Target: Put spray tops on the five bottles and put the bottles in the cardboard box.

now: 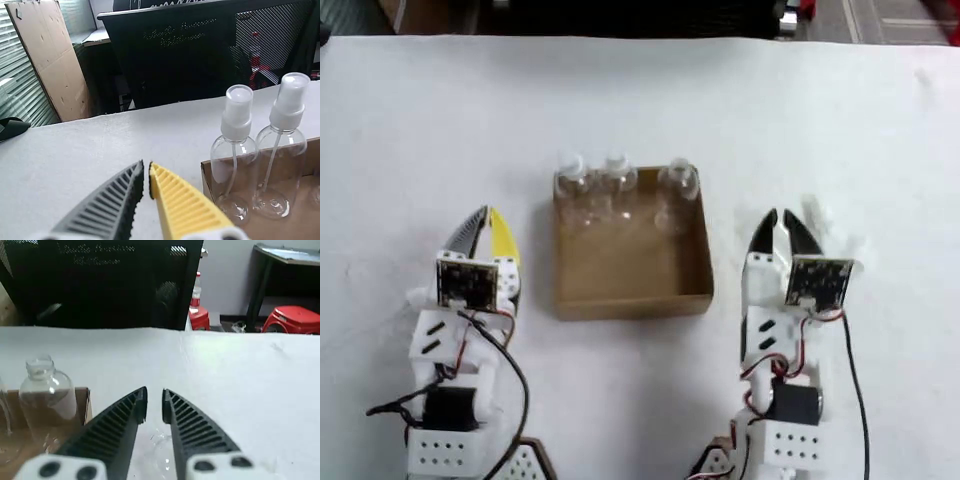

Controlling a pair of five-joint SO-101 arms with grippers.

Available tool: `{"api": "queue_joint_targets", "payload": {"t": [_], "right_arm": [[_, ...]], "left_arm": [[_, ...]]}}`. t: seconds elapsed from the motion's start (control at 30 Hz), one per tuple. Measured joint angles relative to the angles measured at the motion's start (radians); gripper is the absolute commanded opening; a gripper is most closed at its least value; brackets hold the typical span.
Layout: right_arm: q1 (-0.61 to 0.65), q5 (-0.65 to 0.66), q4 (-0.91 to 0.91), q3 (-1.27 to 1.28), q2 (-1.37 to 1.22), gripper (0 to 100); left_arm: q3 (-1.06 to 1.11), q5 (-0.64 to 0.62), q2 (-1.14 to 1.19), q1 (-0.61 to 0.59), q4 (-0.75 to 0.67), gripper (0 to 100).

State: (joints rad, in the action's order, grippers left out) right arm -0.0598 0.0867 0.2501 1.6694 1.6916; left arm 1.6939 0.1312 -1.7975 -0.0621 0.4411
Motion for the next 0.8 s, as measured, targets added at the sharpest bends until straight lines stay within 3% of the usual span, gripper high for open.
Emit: {"api": "queue_joint_targets", "payload": {"t": [0.4,0.6,0.8], "right_arm": [[0.0,0.005,0.052,0.012,0.095,5.7],[0.063,0.141,0.058,0.012,0.095,5.7],[0.101,0.163,0.087,0.012,0.095,5.7]], "left_arm": [[0.002,0.0,0.0,-0.014,0.0,2],[0.002,0.0,0.0,-0.017,0.0,2],[0.002,0.0,0.0,-0.017,0.0,2]]}}
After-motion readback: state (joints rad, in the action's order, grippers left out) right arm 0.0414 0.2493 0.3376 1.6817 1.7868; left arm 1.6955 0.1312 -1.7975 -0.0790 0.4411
